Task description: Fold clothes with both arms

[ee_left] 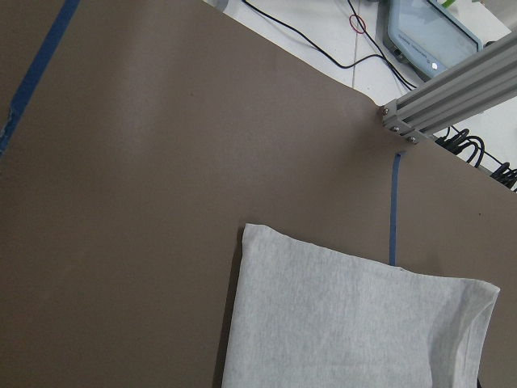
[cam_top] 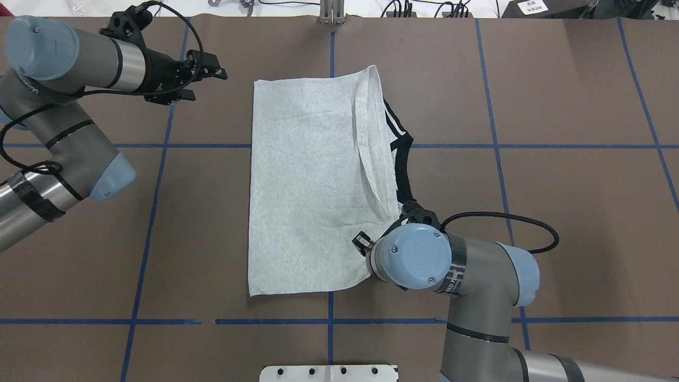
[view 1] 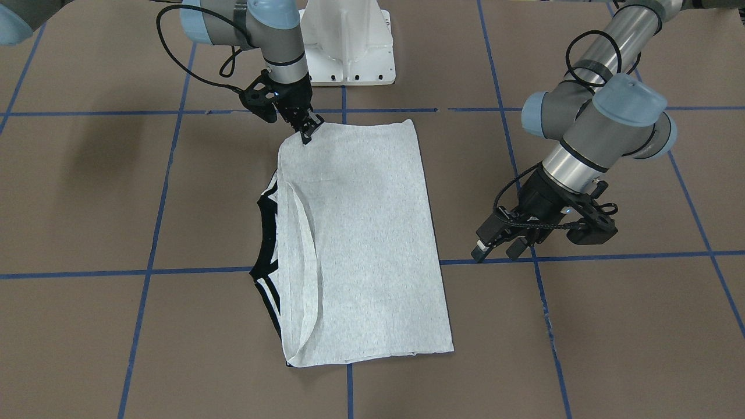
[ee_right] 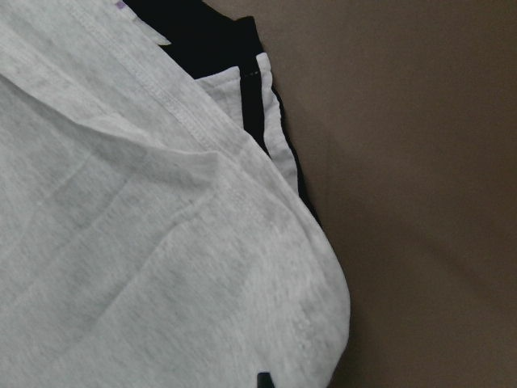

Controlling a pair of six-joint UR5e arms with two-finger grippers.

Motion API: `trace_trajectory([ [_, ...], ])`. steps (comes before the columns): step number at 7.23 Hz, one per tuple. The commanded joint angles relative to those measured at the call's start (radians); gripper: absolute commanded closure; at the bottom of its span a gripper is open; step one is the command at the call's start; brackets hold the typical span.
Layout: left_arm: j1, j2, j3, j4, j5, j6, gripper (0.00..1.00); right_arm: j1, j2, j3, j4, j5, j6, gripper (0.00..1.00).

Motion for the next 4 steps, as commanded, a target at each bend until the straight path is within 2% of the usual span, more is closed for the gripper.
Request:
trace_trajectory([
  [1, 0.128, 0.021, -0.134, 0.140, 0.021, -0.175, 0.02, 0.003, -0.016, 0.034, -0.003, 0.002, 0.000, 1.00],
  [2, 0.237, 0.022, -0.240, 0.305, 0.123, -0.201, 0.02, 0.003, -0.024, 0.038, -0.002, 0.003, 0.000, 1.00],
  [4, 0.382, 0.045, -0.383, 0.547, 0.164, -0.250, 0.02, 0.003, -0.029, 0.038, 0.001, 0.003, -0.001, 1.00],
])
